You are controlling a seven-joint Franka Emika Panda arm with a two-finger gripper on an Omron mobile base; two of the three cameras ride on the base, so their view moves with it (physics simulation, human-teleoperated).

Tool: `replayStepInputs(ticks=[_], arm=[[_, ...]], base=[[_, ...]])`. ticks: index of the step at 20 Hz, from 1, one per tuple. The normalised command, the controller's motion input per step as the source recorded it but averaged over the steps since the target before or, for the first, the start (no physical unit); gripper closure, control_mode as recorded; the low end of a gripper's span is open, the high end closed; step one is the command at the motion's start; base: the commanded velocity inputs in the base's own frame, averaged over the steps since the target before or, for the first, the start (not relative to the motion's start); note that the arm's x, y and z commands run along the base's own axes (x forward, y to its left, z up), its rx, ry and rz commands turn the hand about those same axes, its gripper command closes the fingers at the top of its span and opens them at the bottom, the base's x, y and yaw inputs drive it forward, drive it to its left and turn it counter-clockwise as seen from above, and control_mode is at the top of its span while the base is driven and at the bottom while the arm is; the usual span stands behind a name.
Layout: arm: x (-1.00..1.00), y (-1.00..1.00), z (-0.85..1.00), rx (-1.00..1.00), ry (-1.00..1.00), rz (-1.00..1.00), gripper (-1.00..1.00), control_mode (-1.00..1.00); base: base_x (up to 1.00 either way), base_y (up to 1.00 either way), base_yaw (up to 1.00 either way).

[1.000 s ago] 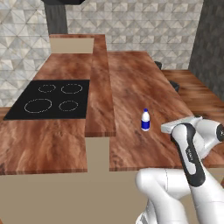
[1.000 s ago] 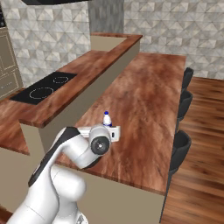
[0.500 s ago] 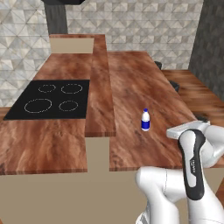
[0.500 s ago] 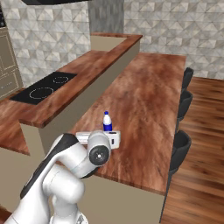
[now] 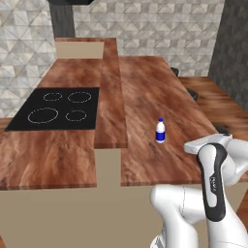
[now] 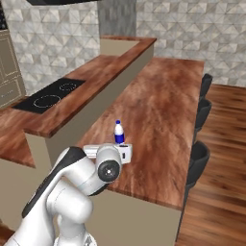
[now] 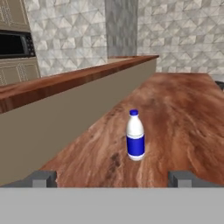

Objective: Move the drinks to the dining counter.

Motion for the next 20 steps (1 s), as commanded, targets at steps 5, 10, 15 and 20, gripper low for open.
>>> replayStepInputs(ticks=[5, 10, 15, 20], arm=[[0.00, 0.00, 0.00, 0.00, 0.00, 0.00, -1.00, 1.00], [0.00, 0.00, 0.00, 0.00, 0.00, 0.00, -1.00, 1.00], [0.00, 0.00, 0.00, 0.00, 0.00, 0.00, -1.00, 1.00], [0.00, 0.00, 0.00, 0.00, 0.00, 0.00, -1.00, 1.00]], base=[[-0.78, 0.00, 0.00], [-0.77, 0.00, 0.00], [-0.26, 0.31, 0.02], [-0.06, 0.68, 0.00]])
